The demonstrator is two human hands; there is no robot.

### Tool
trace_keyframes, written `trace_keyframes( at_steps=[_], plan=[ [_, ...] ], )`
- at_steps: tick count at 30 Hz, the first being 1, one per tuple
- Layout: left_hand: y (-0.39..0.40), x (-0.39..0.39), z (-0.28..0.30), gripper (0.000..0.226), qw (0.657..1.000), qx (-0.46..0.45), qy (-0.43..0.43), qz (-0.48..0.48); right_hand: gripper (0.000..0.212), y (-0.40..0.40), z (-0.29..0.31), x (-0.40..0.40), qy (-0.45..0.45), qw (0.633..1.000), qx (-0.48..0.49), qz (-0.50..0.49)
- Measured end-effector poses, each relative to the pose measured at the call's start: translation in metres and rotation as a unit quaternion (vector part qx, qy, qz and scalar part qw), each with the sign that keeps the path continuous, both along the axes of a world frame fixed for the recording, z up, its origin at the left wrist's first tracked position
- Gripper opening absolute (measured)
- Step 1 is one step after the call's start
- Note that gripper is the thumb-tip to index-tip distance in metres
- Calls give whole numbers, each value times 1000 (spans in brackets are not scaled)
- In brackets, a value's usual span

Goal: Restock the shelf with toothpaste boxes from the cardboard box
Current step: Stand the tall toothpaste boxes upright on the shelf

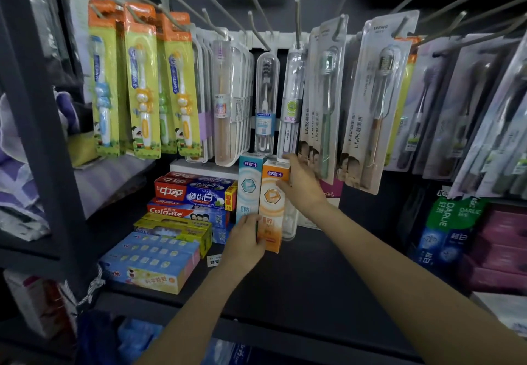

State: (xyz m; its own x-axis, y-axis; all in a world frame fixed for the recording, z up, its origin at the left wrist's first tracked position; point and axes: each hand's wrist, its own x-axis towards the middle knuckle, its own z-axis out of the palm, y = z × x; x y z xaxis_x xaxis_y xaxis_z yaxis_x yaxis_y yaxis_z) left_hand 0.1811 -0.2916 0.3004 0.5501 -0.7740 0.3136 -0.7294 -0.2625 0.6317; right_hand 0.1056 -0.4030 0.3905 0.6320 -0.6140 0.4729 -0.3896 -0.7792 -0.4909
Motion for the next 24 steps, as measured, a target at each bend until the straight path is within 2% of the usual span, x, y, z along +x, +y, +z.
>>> trace_keyframes(
  at_steps=[6,10,12,15,20,24],
  plan=[
    [-8,19,48,42,990,-104,-70,62,67,4,-17,-6,-16,999,-40,-28],
    [-10,15,39,43,992,-93,-41,72,65,18,-35,-12,-36,997,-52,-40],
    [-9,12,26,42,993,-86,6,76,58,24,-46,-16,-53,997,-35,-44],
    [-8,10,7,45,994,-50,69,75,46,26,-69,-17,-53,996,24,-69],
    [-5,7,-10,50,995,-13,88,47,58,12,-91,-6,-65,971,223,-46],
    [-7,5,-16,54,994,-7,104,17,41,0,-93,4,-72,964,256,-15]
  ],
)
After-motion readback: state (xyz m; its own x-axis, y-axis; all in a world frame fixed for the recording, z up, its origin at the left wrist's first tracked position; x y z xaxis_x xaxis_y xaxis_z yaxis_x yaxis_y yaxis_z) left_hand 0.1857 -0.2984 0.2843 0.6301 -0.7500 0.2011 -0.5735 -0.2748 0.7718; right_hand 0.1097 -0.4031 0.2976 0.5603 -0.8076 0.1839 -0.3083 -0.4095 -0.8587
